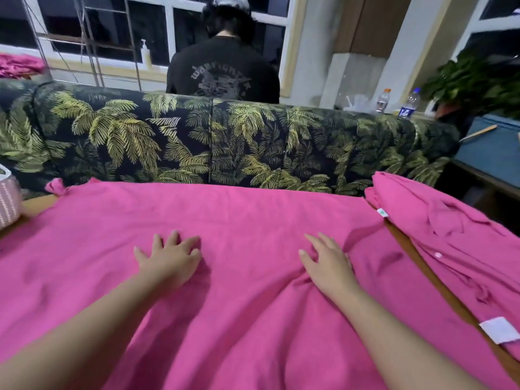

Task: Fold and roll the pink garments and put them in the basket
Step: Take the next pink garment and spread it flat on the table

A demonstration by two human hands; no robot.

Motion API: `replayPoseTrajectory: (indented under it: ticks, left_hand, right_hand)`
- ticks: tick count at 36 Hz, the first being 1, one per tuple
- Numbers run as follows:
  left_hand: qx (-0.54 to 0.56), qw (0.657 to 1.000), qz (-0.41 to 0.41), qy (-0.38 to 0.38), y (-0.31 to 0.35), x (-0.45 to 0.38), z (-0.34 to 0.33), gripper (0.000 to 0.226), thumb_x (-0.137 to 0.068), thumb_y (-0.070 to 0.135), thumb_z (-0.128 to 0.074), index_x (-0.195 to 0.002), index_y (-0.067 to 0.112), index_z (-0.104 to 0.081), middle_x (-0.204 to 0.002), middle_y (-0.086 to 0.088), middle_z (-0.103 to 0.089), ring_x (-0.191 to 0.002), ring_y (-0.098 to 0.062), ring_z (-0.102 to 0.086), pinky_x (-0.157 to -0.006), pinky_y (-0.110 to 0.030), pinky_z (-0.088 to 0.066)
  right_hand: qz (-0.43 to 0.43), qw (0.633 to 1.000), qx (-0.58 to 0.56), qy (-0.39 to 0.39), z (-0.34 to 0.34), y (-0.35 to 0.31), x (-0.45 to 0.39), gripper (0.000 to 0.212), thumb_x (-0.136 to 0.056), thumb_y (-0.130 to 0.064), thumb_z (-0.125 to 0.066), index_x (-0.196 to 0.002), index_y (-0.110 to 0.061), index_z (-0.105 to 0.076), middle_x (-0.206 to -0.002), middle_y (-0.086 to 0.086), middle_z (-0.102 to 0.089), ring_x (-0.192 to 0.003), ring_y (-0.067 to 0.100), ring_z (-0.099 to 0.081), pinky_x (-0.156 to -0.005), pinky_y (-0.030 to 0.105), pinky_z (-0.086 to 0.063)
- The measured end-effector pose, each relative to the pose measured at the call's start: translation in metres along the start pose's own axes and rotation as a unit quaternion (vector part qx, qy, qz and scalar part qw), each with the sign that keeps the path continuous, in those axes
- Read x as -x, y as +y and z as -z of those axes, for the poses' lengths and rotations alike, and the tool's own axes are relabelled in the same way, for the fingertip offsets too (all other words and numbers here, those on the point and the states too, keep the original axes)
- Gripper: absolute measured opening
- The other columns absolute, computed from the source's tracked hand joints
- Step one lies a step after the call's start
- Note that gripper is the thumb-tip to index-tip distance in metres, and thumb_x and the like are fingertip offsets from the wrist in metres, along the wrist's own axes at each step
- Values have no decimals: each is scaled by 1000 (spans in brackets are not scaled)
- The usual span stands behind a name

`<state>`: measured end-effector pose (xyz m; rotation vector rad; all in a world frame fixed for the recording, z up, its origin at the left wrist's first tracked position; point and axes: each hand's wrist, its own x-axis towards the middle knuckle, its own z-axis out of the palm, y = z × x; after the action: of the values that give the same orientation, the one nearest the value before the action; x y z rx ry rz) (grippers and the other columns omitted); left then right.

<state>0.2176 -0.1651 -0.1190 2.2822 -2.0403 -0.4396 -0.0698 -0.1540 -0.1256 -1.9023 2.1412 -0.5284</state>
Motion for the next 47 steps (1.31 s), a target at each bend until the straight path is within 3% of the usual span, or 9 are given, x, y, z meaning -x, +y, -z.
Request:
replayPoseTrajectory:
  ticks: [4,12,17,22,25,31,36,41,47]
  left_hand:
    - [37,996,-86,1,57,10,-9,51,-100,46,-25,-149,34,-27,-161,2,-11,-148,-23,-5,-114,-59,0]
    - [8,961,-273,-43,159,29,-44,51,-101,41,-32,-150,26,-26,-159,4,-16,-148,-18,-7,-116,-58,-6]
    - [-17,962,-271,-7,182,25,-57,50,-99,41,-32,-147,26,-30,-156,4,-22,-145,-20,-14,-113,-60,-13]
    - [-28,965,-259,25,181,28,-65,69,-84,55,-11,-149,34,-27,-158,9,-19,-147,-17,-10,-116,-53,-11]
    - [-33,967,-252,21,182,26,-64,65,-88,58,-17,-149,36,-25,-159,9,-17,-147,-18,-9,-116,-52,-12]
    - [-36,969,-244,-27,180,24,-58,72,-86,72,-20,-150,38,-21,-160,11,-12,-148,-15,-5,-118,-49,-5]
    - [-1,970,-238,-49,183,23,-55,55,-99,57,-16,-150,39,-22,-160,11,-11,-148,-14,-2,-118,-49,-1]
    - [-30,968,-247,-34,179,21,-60,49,-102,47,-15,-151,39,-14,-161,10,-7,-149,-16,-1,-118,-50,-4]
    - [-71,966,-247,9,178,22,-67,51,-101,46,-20,-151,38,-14,-160,9,-10,-148,-18,-6,-117,-49,-11]
  right_hand:
    - [31,999,21,-8,17,31,27,48,-96,-33,-52,-142,-24,-44,-153,4,-32,-143,21,-24,-115,29,-15]
    - [-94,990,95,51,58,110,71,52,-93,-35,-56,-140,-15,-44,-141,10,-45,-132,27,-37,-111,33,-24]
    - [-144,979,109,99,63,139,89,46,-92,-32,-58,-132,-12,-52,-124,15,-55,-118,34,-48,-101,40,-34]
    - [-142,983,101,52,74,147,84,32,-98,-34,-50,-121,-12,-51,-117,10,-59,-112,27,-56,-90,33,-39]
    - [-132,987,82,44,79,149,83,18,-98,-26,-50,-108,-12,-55,-109,9,-64,-107,28,-59,-83,34,-40]
    - [-136,987,1,85,98,155,98,16,-96,-13,-52,-112,-10,-53,-97,8,-64,-96,29,-60,-73,32,-38]
    - [-152,981,-31,120,106,173,110,14,-89,-4,-56,-95,-16,-53,-83,1,-57,-91,28,-62,-79,36,-47]
    - [-152,977,-59,140,99,184,116,12,-89,-10,-62,-89,-18,-53,-75,-2,-56,-73,20,-54,-66,29,-35]
    - [-110,967,-140,183,113,179,138,11,-94,-24,-58,-101,-24,-50,-75,-9,-61,-74,16,-56,-65,31,-36]
